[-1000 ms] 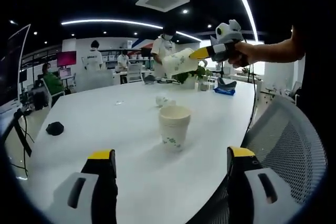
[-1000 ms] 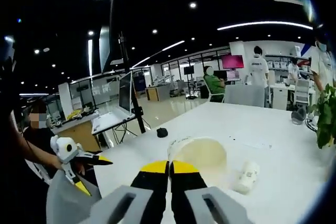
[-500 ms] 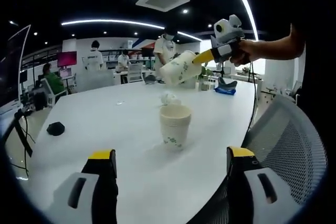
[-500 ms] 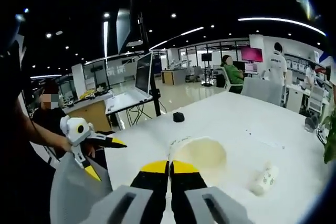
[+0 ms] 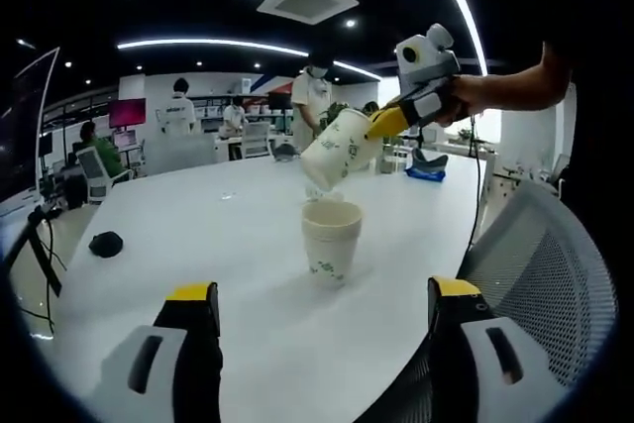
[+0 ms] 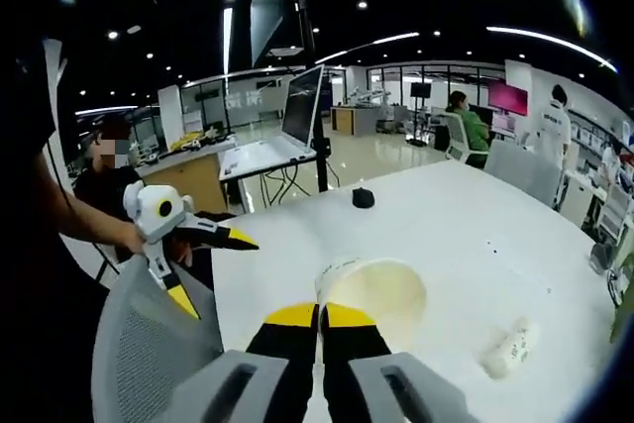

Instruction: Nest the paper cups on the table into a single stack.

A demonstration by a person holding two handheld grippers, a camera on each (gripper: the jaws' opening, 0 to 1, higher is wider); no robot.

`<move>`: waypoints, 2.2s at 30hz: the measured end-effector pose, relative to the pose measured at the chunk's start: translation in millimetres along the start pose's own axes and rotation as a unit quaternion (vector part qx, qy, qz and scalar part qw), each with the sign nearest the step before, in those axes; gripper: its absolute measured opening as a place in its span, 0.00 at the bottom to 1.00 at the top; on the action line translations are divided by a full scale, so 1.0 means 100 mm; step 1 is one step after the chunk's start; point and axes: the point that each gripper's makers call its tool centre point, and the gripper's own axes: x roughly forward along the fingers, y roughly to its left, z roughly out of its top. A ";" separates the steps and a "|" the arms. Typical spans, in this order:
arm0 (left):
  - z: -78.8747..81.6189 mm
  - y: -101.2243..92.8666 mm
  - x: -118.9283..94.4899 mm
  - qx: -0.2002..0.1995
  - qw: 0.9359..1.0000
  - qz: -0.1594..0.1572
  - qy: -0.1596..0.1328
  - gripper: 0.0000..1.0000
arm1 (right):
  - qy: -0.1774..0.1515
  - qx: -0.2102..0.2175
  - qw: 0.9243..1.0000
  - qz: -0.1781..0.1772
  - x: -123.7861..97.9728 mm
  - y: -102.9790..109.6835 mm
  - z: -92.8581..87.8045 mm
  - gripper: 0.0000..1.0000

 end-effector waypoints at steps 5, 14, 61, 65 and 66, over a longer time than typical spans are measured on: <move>0.01 0.00 0.00 -0.001 1.000 -0.001 -0.001 0.86 | 0.026 -0.012 1.000 0.010 0.05 0.02 -0.08 0.00; 0.00 0.00 -0.01 -0.005 1.000 -0.001 -0.002 0.86 | 0.071 -0.034 0.997 0.026 0.11 0.06 -0.18 0.00; -0.02 0.02 0.00 -0.008 1.000 0.004 0.004 0.84 | 0.229 -0.086 0.966 0.084 0.54 0.11 -0.59 0.00; -0.03 0.02 0.00 -0.009 1.000 0.004 0.005 0.84 | 0.234 -0.082 0.965 0.088 0.57 0.13 -0.63 0.00; -0.03 0.02 0.00 -0.009 1.000 0.004 0.005 0.84 | 0.235 -0.081 0.964 0.091 0.58 0.13 -0.65 0.00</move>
